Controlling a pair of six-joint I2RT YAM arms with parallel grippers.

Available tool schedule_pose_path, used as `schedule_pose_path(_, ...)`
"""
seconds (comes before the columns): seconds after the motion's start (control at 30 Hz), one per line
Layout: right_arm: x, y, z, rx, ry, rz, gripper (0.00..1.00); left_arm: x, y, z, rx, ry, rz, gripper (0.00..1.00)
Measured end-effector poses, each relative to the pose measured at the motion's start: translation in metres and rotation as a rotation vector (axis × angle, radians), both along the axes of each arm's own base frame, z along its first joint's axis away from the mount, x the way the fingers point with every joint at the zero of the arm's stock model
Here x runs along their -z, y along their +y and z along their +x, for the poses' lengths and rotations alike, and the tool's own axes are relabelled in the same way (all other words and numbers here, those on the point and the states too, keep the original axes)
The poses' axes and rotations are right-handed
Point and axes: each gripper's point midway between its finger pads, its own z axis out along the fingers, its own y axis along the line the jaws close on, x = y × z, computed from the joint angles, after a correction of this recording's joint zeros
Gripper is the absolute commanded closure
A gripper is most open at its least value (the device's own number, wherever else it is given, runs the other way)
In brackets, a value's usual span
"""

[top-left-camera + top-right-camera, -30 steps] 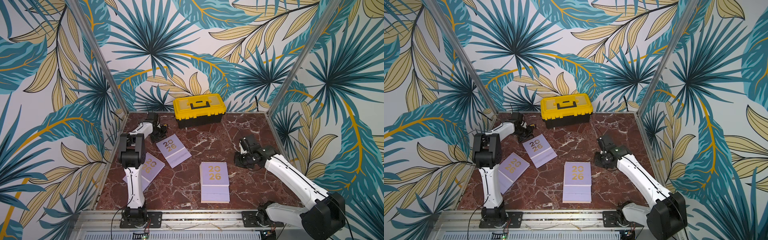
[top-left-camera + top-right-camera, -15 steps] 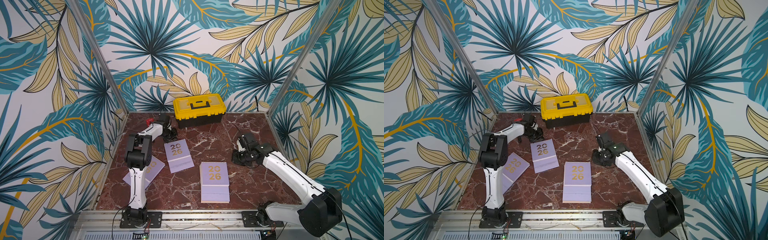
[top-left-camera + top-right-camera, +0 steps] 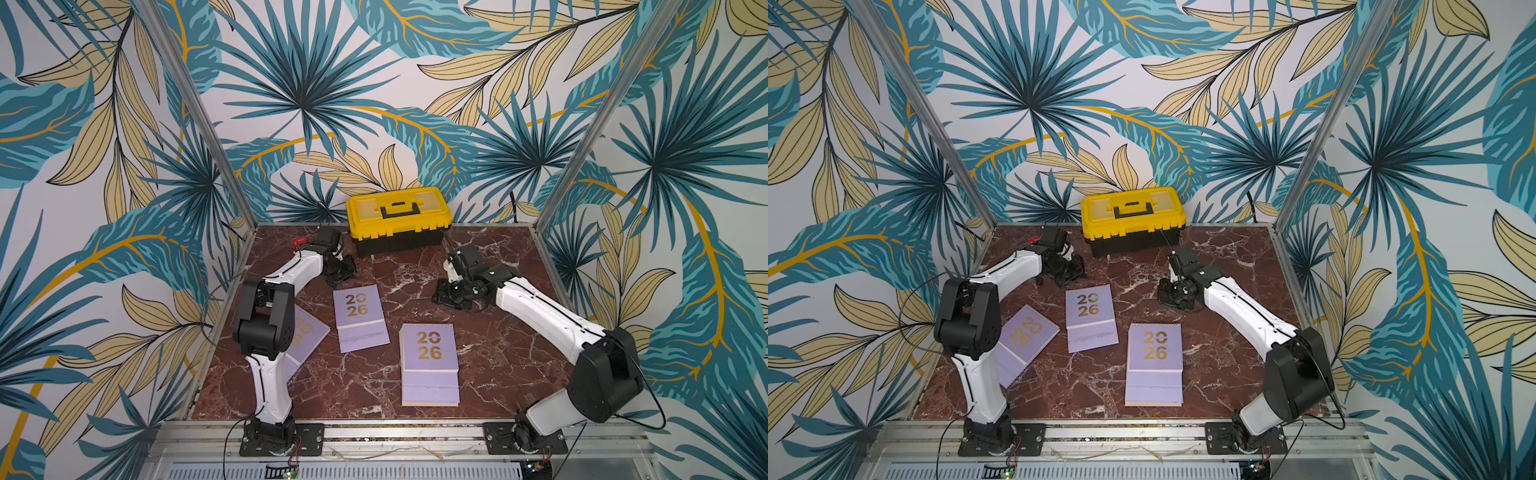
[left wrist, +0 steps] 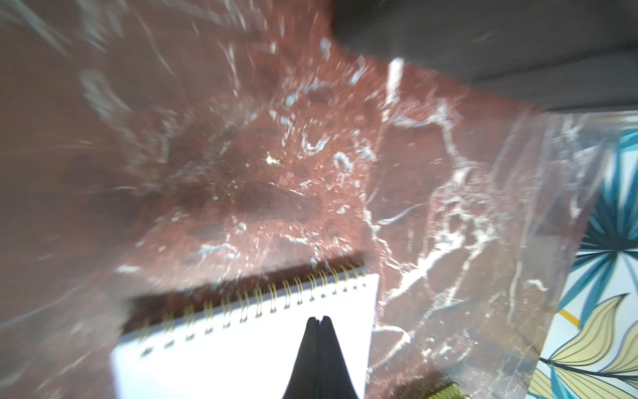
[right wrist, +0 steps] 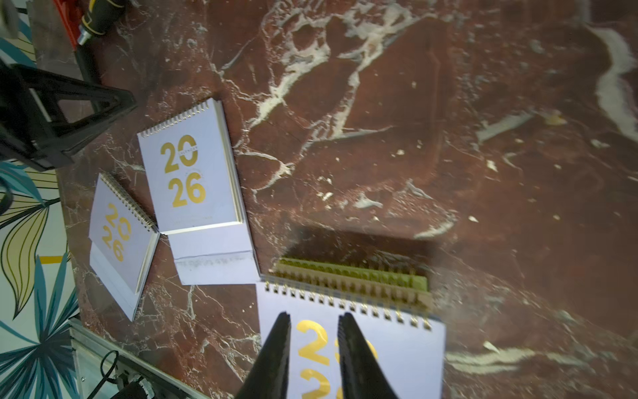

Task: Stack the calendars
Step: Move the calendar to the center of the board, then pick up the calendar at the center of the board.

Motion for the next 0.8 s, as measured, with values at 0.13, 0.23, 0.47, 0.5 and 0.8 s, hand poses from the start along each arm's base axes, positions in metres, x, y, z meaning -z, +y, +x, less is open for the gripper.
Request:
schedule_pose_path(0.13,0.004,0.040,0.020,-0.044,0.003,0.045,0.63,-0.021,0.023,-0.012,-0.047,-0.039,0.005,1.00)
schedule_pose_path(0.23,0.011,0.071,0.035,-0.069,0.007,0.081,0.55,-0.011,0.040,-0.029,-0.082,-0.012,0.034,1.00)
schedule_pose_path(0.47,0.045,0.114,0.042,-0.072,0.068,0.140,0.44,0.029,0.060,-0.076,-0.118,0.119,0.109,1.00)
schedule_pose_path(0.5,0.051,0.116,0.042,-0.068,0.078,0.143,0.43,0.032,0.061,-0.078,-0.118,0.126,0.113,1.00)
schedule_pose_path(0.8,0.077,0.132,0.051,-0.056,0.133,0.184,0.41,0.039,0.064,-0.083,-0.121,0.142,0.129,1.00)
